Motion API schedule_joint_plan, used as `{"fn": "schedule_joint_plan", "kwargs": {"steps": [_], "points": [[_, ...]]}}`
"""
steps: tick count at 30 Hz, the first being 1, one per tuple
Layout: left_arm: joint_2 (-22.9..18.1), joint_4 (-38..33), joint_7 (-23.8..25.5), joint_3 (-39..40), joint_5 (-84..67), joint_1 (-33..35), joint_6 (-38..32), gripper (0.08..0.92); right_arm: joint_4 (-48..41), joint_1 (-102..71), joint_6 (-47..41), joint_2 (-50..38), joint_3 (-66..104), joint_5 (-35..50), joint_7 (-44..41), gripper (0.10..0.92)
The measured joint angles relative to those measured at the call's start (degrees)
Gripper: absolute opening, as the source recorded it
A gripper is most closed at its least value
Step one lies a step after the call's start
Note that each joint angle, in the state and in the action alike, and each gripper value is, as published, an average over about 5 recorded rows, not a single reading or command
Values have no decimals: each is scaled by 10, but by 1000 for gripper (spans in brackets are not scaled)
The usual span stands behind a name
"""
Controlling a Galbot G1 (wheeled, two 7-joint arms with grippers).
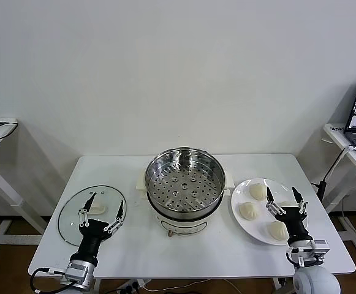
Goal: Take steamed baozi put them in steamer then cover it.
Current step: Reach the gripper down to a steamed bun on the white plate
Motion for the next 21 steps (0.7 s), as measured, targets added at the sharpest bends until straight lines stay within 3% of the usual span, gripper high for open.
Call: {"fn": "schedule_joint_plan", "kwargs": {"steps": [6,13,21], "points": [[3,-2,1,-2,2,-1,0,823,-11,24,-26,-44,-8,-34,-15,823],[5,-3,1,-2,3,-4,0,823,-39,94,-75,-159,-49,-118,-59,823],[3,-12,1,-3,1,-5,1,823,-100,236,-111,-298,-162,-219,-210,823]]}}
